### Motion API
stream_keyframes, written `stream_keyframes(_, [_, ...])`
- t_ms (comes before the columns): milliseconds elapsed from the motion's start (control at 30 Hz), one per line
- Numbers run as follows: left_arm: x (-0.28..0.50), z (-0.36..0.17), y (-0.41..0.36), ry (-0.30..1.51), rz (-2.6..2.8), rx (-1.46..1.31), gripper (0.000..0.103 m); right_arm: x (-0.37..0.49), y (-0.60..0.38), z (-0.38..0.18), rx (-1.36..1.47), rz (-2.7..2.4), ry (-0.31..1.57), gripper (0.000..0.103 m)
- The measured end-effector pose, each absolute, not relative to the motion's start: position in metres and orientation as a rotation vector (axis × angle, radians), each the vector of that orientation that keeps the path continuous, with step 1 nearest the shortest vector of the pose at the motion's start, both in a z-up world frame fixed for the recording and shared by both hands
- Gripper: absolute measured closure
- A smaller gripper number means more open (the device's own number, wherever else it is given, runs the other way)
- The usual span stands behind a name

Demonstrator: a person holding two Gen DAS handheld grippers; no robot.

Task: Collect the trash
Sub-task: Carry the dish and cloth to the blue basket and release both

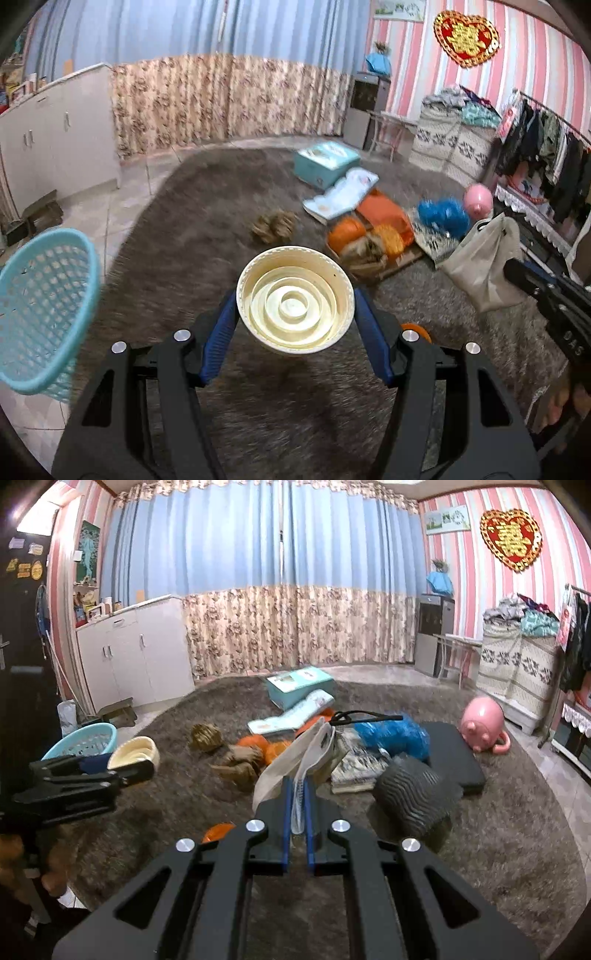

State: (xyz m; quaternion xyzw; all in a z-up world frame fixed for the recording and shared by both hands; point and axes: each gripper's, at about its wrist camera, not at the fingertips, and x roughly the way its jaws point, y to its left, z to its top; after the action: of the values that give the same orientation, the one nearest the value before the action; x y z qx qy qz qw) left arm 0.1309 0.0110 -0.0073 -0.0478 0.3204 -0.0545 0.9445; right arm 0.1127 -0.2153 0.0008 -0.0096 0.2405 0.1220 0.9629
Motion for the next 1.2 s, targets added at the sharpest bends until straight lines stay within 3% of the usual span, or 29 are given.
stream_keyframes(567, [0.1,0.037,0.143,0.556,0.114,-0.147,0.042,0.139,-0.118,0.038,-0.053,0.416,0.431,0.096])
stream_keyframes(1200, [0.103,-0.006,0.298,0.595,0.358,-0.207,0.042,0.179,0.03,0.02,-0.09,0.576,0.473,0.096])
